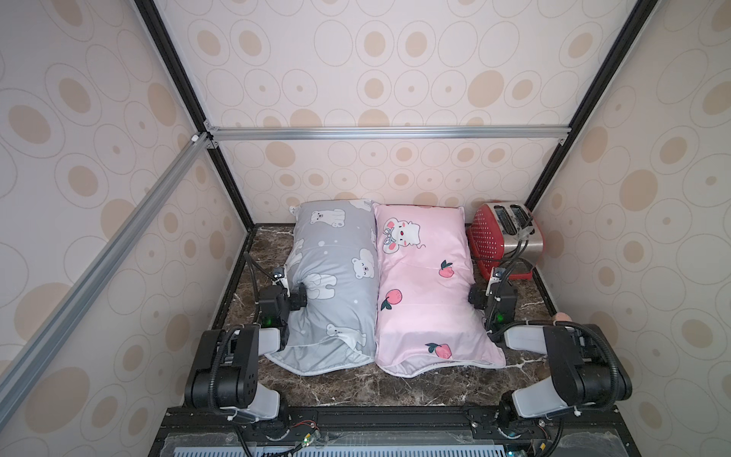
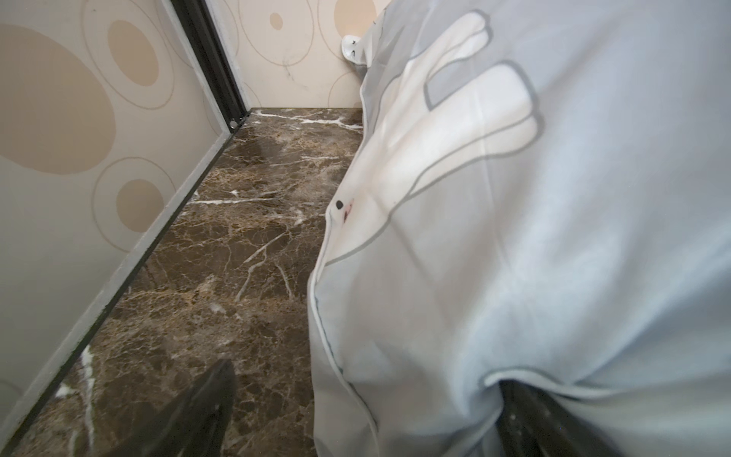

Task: Zip up pillowcases
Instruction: Adjust the pillowcase at the center of the board.

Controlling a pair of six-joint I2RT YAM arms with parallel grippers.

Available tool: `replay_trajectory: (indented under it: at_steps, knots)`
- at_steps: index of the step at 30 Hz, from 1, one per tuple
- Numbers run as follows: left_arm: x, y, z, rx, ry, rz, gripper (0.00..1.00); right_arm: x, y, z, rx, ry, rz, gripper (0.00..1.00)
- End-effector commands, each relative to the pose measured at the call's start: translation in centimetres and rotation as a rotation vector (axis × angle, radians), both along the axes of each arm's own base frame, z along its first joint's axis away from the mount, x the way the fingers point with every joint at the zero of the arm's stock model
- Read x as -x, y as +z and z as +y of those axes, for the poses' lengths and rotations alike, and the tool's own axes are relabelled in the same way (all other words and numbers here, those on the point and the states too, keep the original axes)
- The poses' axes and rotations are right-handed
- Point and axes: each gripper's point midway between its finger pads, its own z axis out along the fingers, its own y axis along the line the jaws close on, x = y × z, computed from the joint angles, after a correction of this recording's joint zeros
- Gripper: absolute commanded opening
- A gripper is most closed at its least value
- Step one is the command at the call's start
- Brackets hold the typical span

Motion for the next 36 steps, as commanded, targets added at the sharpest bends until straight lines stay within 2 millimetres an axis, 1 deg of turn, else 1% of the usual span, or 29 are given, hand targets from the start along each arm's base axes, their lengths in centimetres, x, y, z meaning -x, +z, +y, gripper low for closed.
replay_trajectory:
  at_steps: [1,2,3,5,6,7,8,9,11,12,13,14,15,16,17,18,19,21,23,25,26,27,29,32,33,34,35,36]
  knots:
    - [0.7,5.5,2.9,-0.028,0.200,-0.051,0.99,-0.1,3.1,2.3,-0.018,0.084,0.076,0.99]
    - [1.6,6.8,3.7,-0.014,0.271,-0.055,0.99,0.4,3.4,3.3,-0.014,0.109,0.120,0.99]
    - [2.2,8.1,3.8,-0.001,0.306,-0.058,0.99,0.8,4.0,4.7,0.003,0.140,0.161,0.99]
    - [3.0,10.4,2.9,-0.008,0.303,-0.053,0.99,1.4,4.5,7.3,0.005,0.185,0.232,0.99]
    - [3.1,11.2,1.6,-0.005,0.263,-0.046,0.99,1.6,4.6,9.2,-0.014,0.219,0.274,0.99]
    - [3.0,11.7,-0.1,0.009,0.198,-0.028,0.99,1.6,4.9,11.3,-0.019,0.266,0.308,0.99]
    - [3.0,12.0,-1.5,0.030,0.152,-0.006,0.99,1.6,5.2,13.1,-0.015,0.307,0.334,0.99]
    - [3.1,12.0,-3.2,0.059,0.105,0.030,0.99,1.6,5.5,15.6,-0.004,0.372,0.369,0.99]
    - [3.4,11.1,-6.7,0.160,0.004,0.090,0.99,1.9,6.2,21.4,-0.023,0.517,0.418,0.99]
    - [3.7,10.3,-8.7,0.213,-0.054,0.124,0.99,2.5,6.3,25.1,-0.066,0.625,0.448,0.99]
    - [3.9,9.2,-10.5,0.242,-0.097,0.156,0.99,3.3,6.3,28.8,-0.115,0.726,0.471,0.99]
    - [4.0,8.3,-11.9,0.244,-0.133,0.184,0.98,4.1,6.3,31.6,-0.154,0.810,0.492,1.00]
    - [4.0,7.0,-13.0,0.240,-0.149,0.218,0.98,5.3,6.1,34.7,-0.194,0.901,0.523,0.96]
    - [3.7,5.3,-13.8,0.257,-0.158,0.260,0.98,6.4,5.6,37.2,-0.234,0.974,0.552,0.88]
    - [3.4,3.7,-14.4,0.280,-0.163,0.301,0.97,7.1,5.2,39.0,-0.276,1.021,0.576,0.82]
    - [3.0,2.2,-14.8,0.295,-0.156,0.336,0.97,8.0,4.3,40.6,-0.325,1.068,0.620,0.77]
    - [2.5,0.8,-15.1,0.305,-0.149,0.361,0.97,8.7,3.5,41.7,-0.354,1.094,0.665,0.76]
    - [1.6,-1.2,-15.2,0.301,-0.127,0.395,0.97,9.6,1.4,42.3,-0.375,1.103,0.734,0.74]
    - [0.5,-2.7,-14.9,0.291,-0.094,0.435,0.97,10.4,-0.9,41.8,-0.396,1.087,0.792,0.73]
    - [-0.5,-4.0,-14.3,0.294,-0.057,0.461,0.96,11.0,-2.9,40.4,-0.392,1.045,0.851,0.72]
    - [-0.9,-4.6,-13.9,0.301,-0.039,0.474,0.95,11.3,-3.8,39.1,-0.392,1.022,0.879,0.72]
    - [-1.3,-5.0,-13.7,0.310,-0.027,0.483,0.95,11.5,-4.3,38.1,-0.392,1.000,0.893,0.72]
    - [-2.0,-5.5,-12.7,0.303,0.007,0.489,0.95,11.8,-5.0,35.4,-0.391,0.948,0.925,0.74]
    - [-3.3,-5.9,-11.1,0.301,0.058,0.487,0.95,12.1,-5.0,31.8,-0.391,0.884,0.958,0.80]
    - [-3.7,-5.9,-10.7,0.305,0.064,0.481,0.95,12.3,-4.7,31.2,-0.374,0.880,0.965,0.81]
    - [-4.2,-5.7,-10.6,0.308,0.065,0.473,0.95,12.5,-4.2,31.2,-0.363,0.891,0.967,0.83]
    - [-4.6,-5.3,-10.6,0.303,0.063,0.464,0.95,13.0,-3.7,31.7,-0.370,0.917,0.973,0.85]
    - [-5.0,-4.8,-10.6,0.297,0.061,0.455,0.95,13.6,-3.1,32.6,-0.380,0.953,0.972,0.86]
